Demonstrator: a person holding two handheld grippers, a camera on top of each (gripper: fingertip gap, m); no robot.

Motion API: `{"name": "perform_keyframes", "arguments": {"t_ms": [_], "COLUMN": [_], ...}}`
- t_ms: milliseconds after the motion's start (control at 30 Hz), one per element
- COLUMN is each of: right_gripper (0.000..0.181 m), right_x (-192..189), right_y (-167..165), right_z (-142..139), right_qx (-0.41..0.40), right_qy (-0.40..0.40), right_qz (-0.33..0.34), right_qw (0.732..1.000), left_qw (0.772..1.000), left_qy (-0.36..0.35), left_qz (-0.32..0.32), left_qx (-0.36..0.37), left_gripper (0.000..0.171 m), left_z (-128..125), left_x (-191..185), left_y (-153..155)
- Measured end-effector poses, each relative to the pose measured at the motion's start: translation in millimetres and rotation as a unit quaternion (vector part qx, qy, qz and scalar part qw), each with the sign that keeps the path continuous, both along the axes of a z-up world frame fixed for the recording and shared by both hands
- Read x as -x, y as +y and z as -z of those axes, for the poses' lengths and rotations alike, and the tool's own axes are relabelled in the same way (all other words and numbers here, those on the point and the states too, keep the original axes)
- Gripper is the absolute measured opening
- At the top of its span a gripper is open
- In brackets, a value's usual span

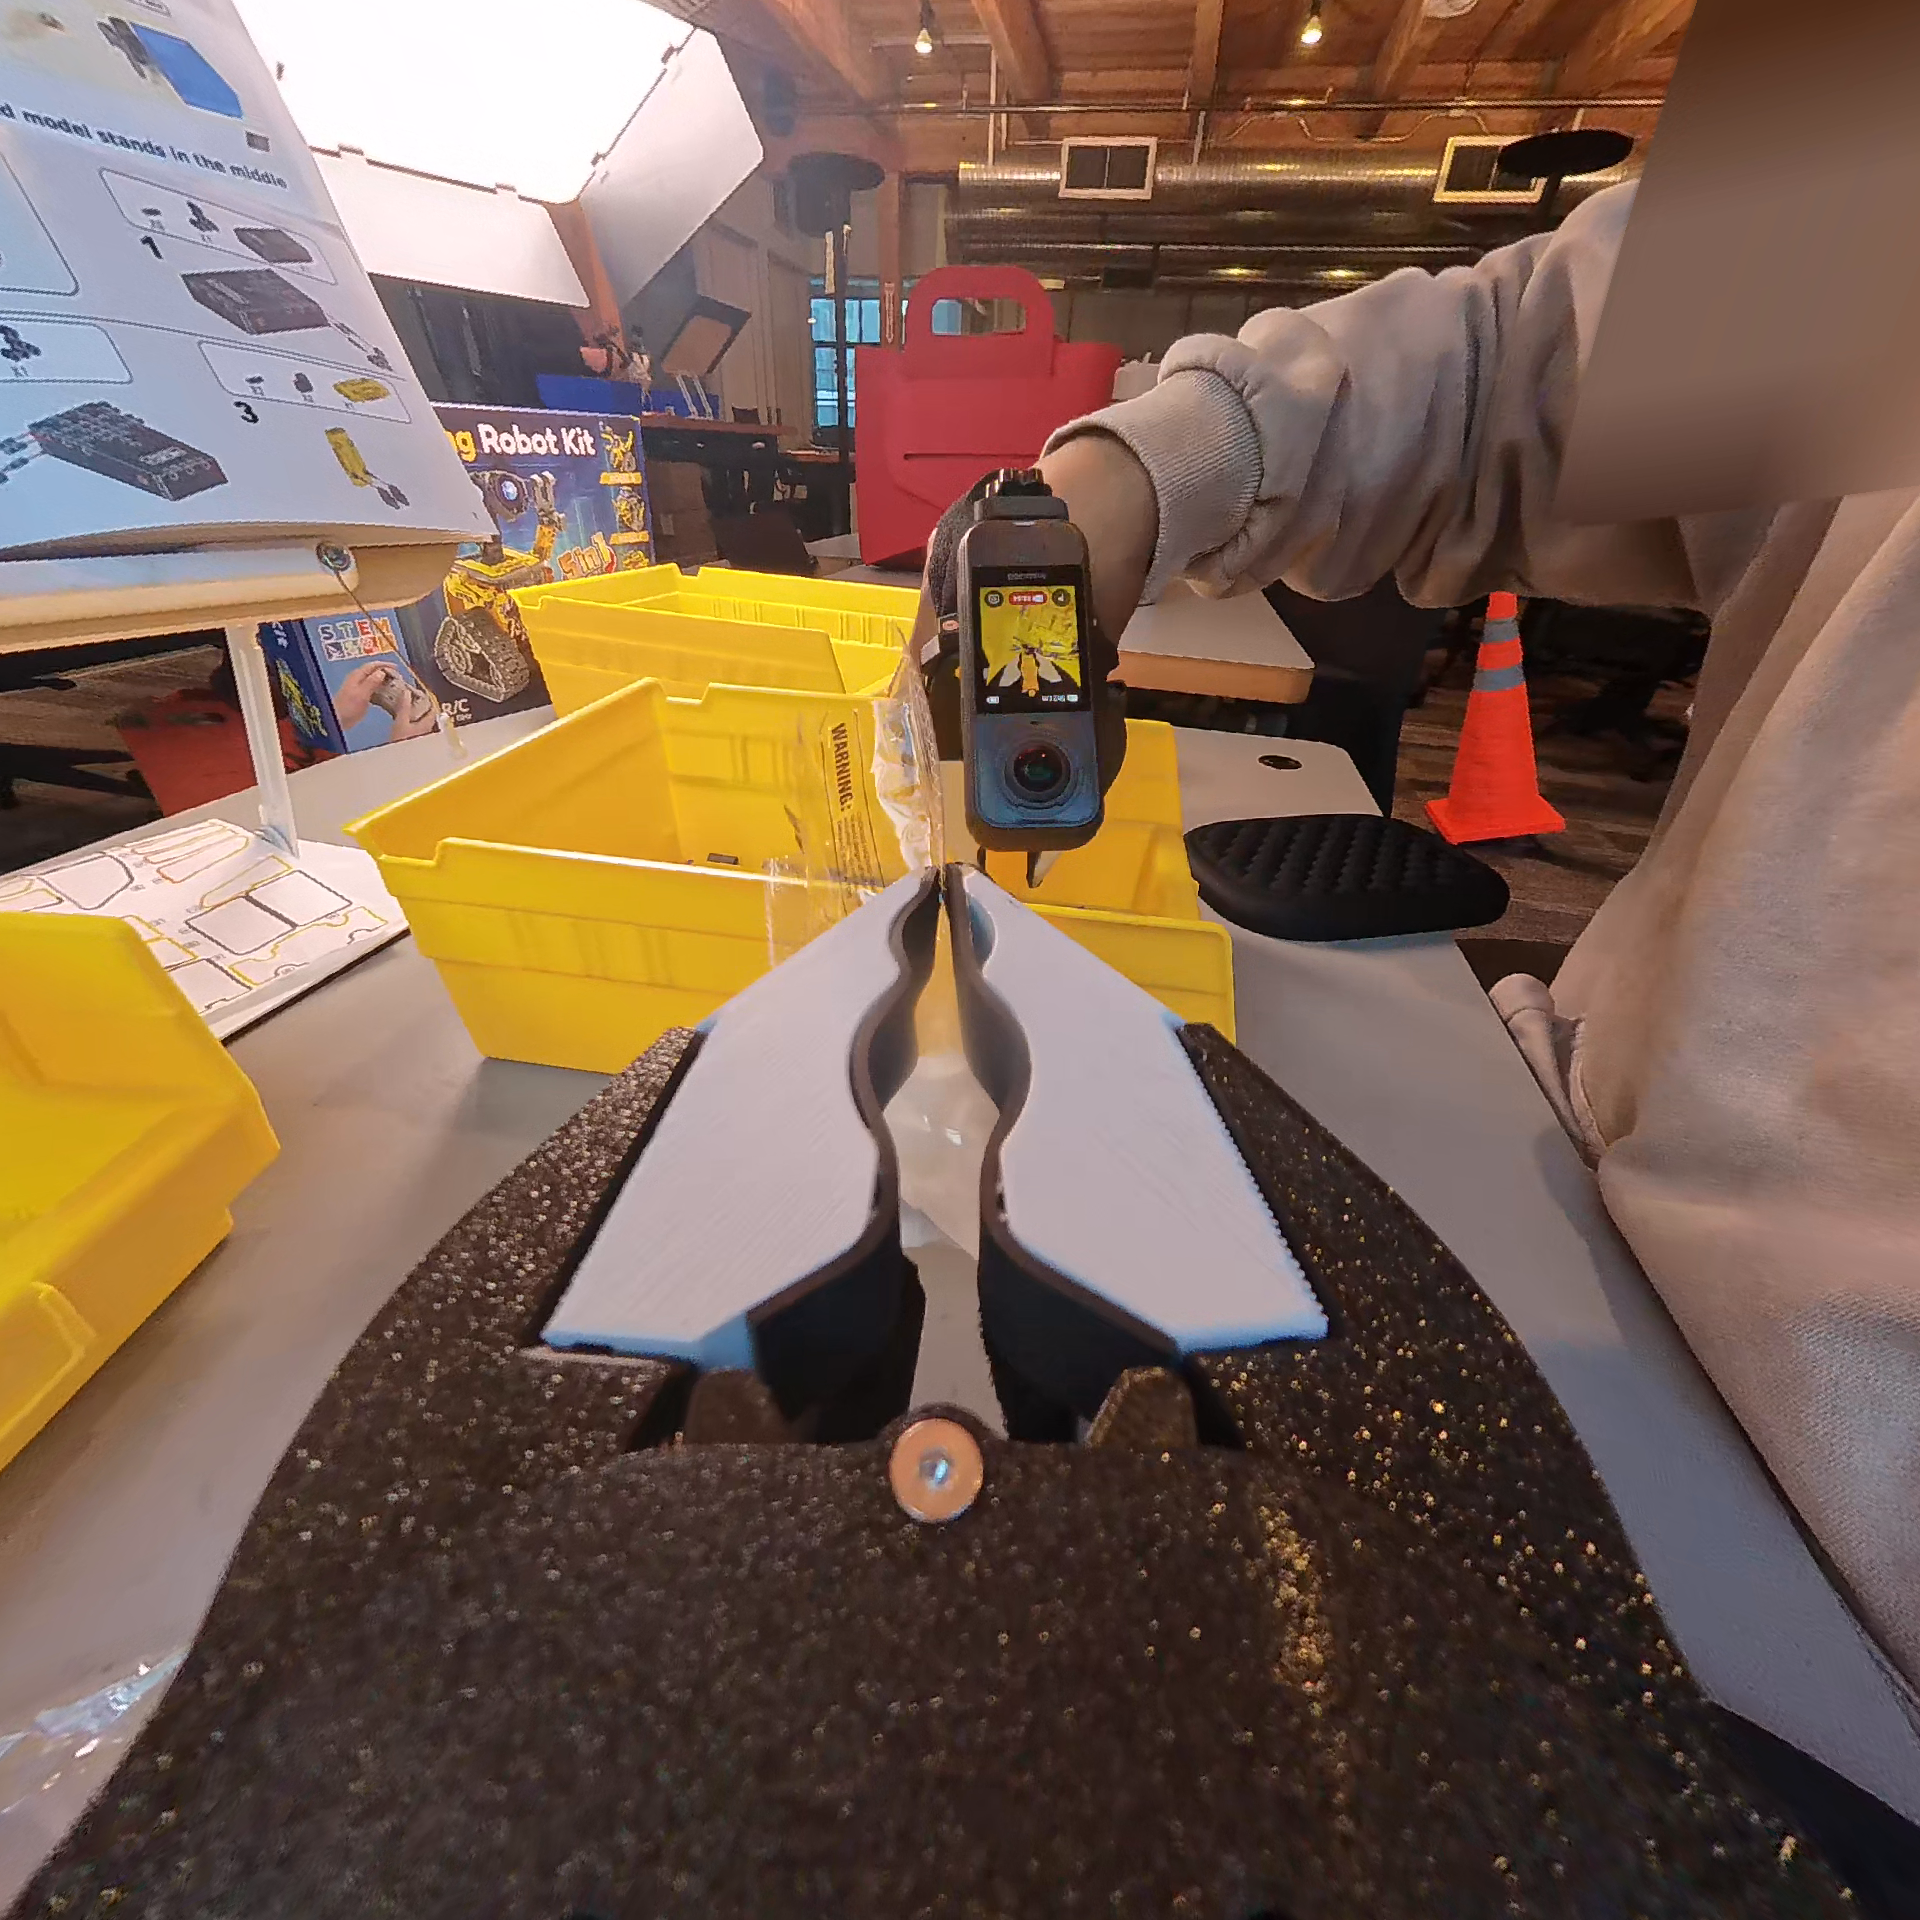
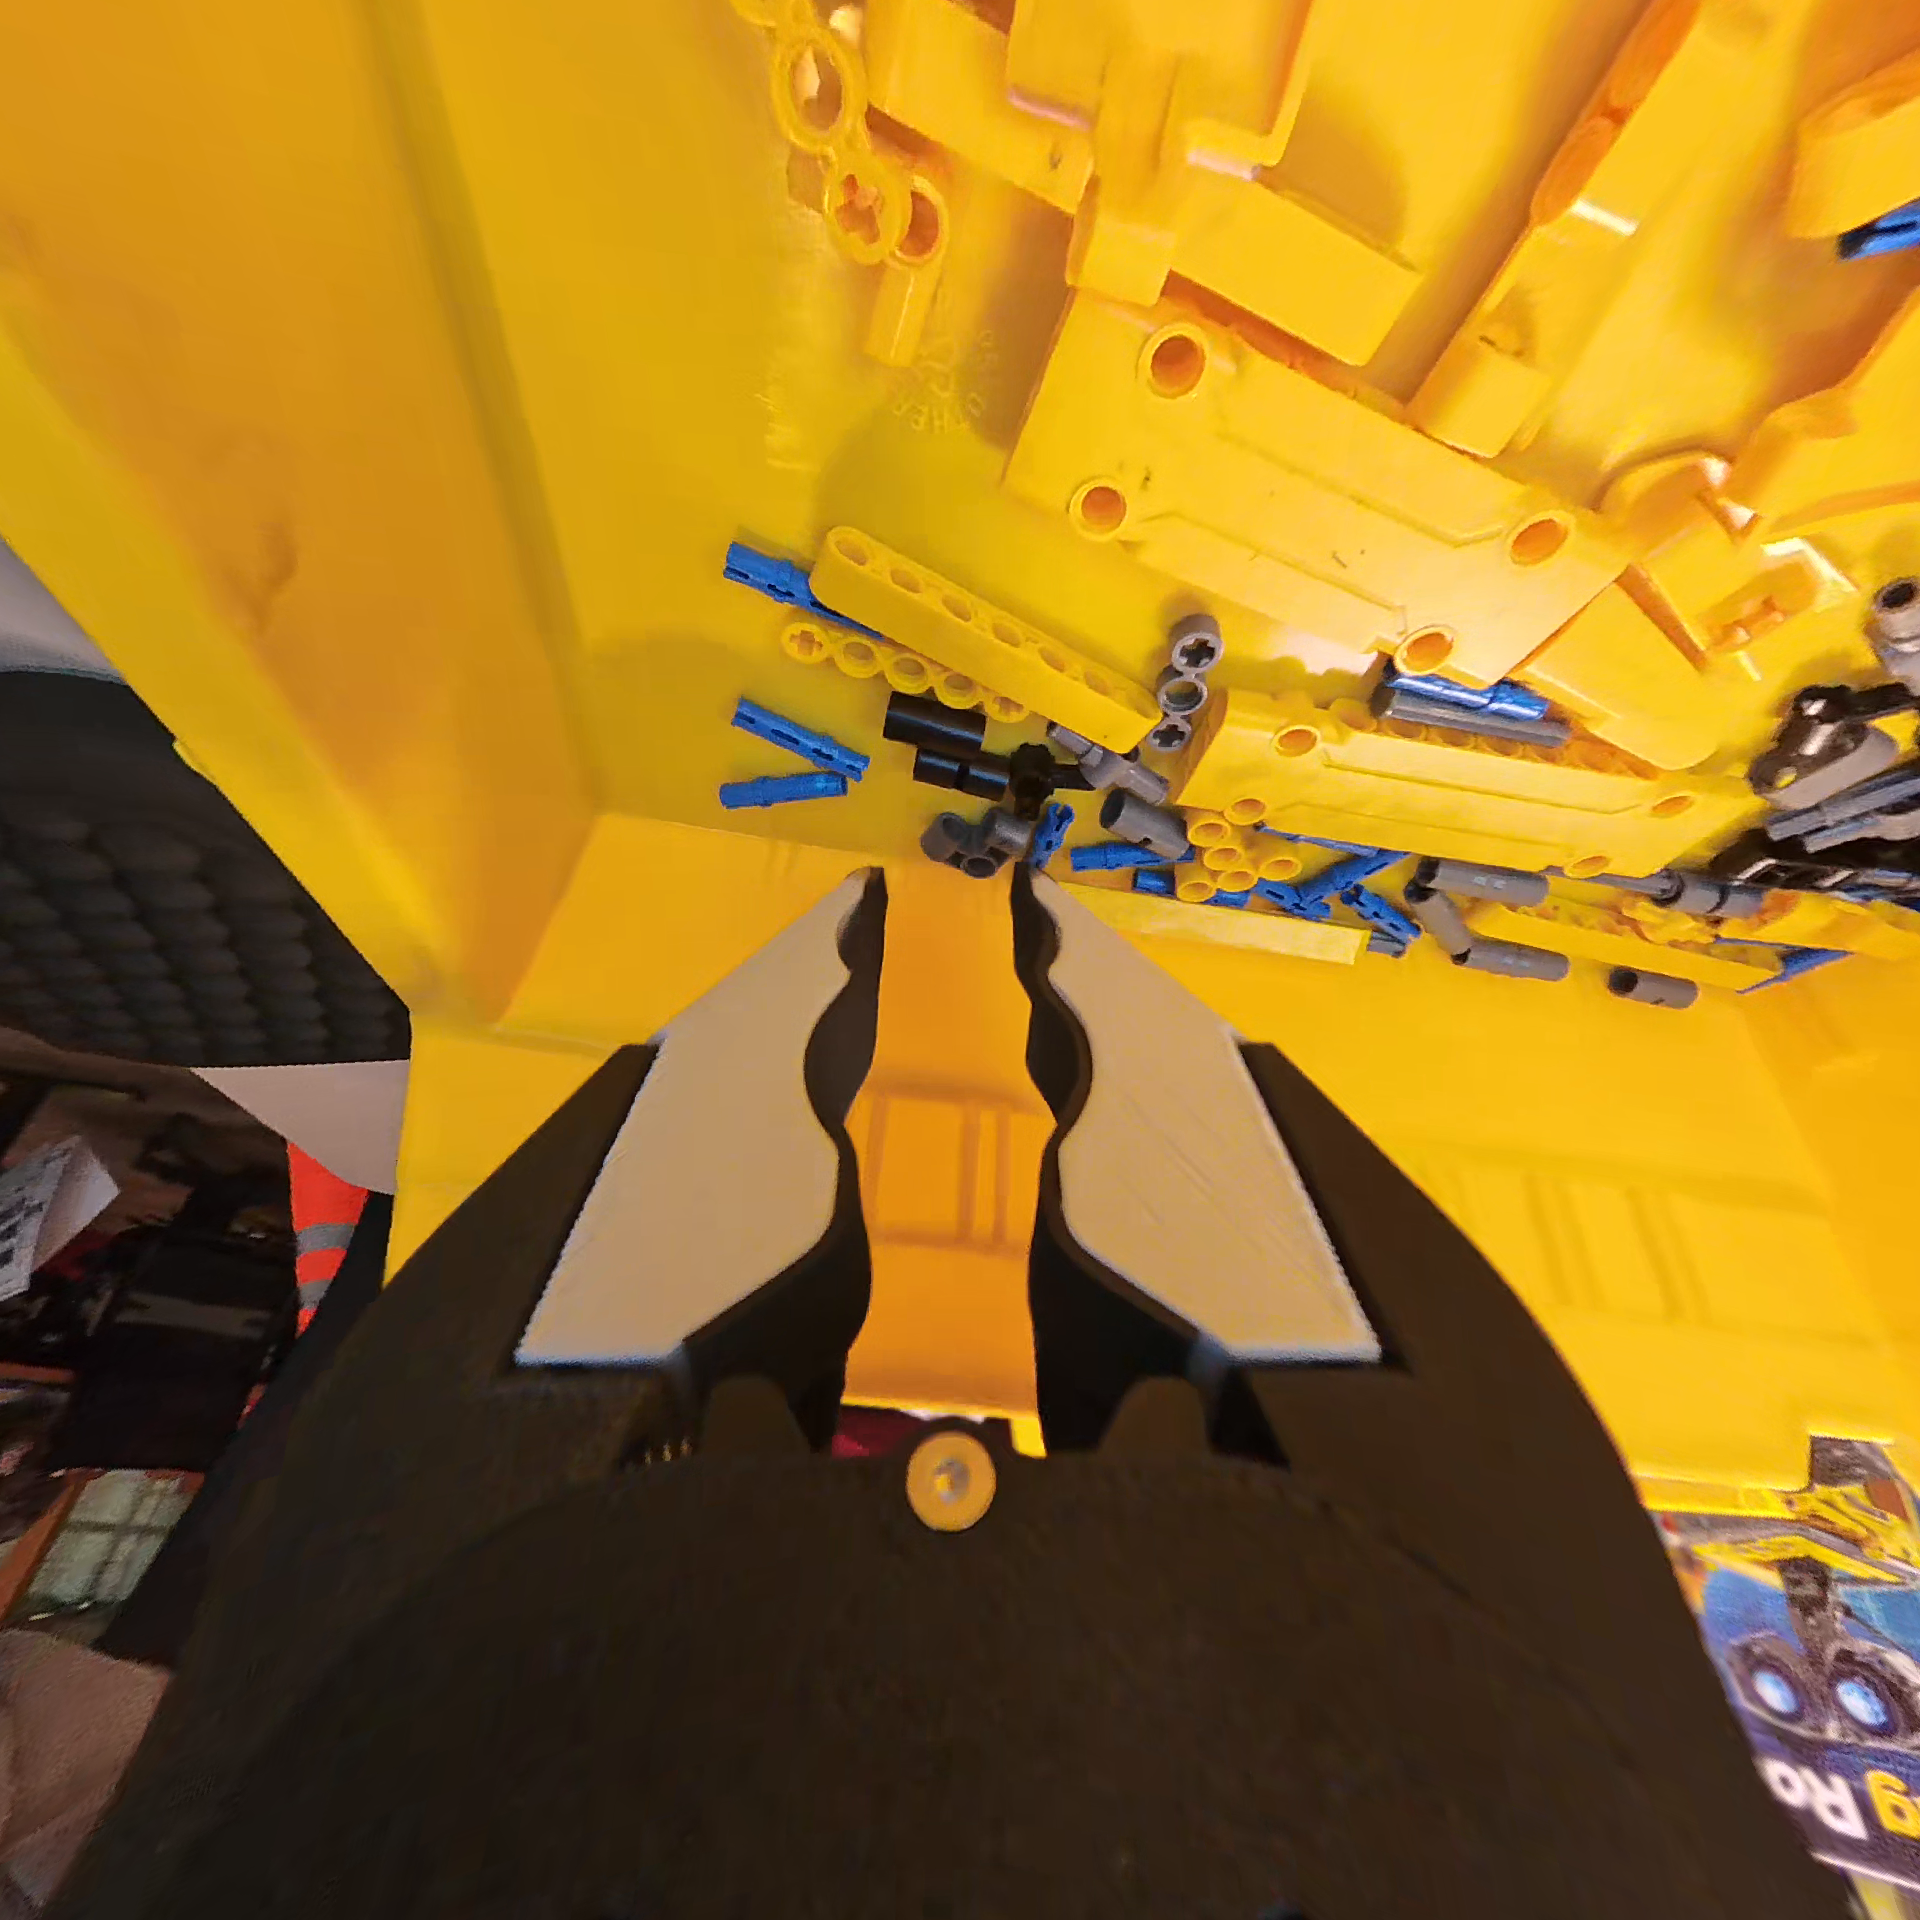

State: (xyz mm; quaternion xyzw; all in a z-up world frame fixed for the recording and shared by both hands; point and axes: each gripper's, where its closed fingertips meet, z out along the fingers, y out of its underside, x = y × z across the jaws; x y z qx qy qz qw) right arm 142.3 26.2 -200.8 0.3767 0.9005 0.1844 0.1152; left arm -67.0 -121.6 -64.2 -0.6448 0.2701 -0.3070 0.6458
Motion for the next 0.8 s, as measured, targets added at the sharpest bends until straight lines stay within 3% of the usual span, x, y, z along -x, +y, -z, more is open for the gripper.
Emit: {"name": "perform_keyframes", "arguments": {"t_ms": [100, 200, 300, 533, 600, 800], "right_gripper": [0.024, 0.004, 0.000, 0.000, 0.006, 0.022], "right_x": [0, 0, 3, 25, 20, -10], "right_y": [1, -4, -2, 3, 3, -2], "right_z": [4, 12, 10, -39, -40, -2], "right_qx": [-0.009, 0.009, 0.018, 0.079, 0.070, -0.009], "right_qy": [-0.002, 0.011, 0.034, 0.139, 0.125, -0.017], "right_qz": [0.009, 0.012, 0.009, 0.062, 0.057, -0.001], "right_qw": [1.000, 1.000, 0.999, 0.985, 0.988, 1.000], "left_qw": [1.000, 1.000, 1.000, 1.000, 1.000, 1.000], "left_qy": [0.001, 0.002, 0.001, 0.003, 0.004, 0.008], "left_qz": [0.001, 0.001, 0.002, 0.009, 0.010, 0.012], "left_qx": [0.000, -0.003, -0.004, -0.001, 0.000, 0.004], "left_gripper": [0.000, 0.000, 0.000, 0.000, 0.000, 0.000], "left_z": [0, -1, -2, 0, 1, 3], "left_x": [-1, -1, -2, -5, -6, -9], "left_y": [0, -1, -2, -2, -2, -1]}}
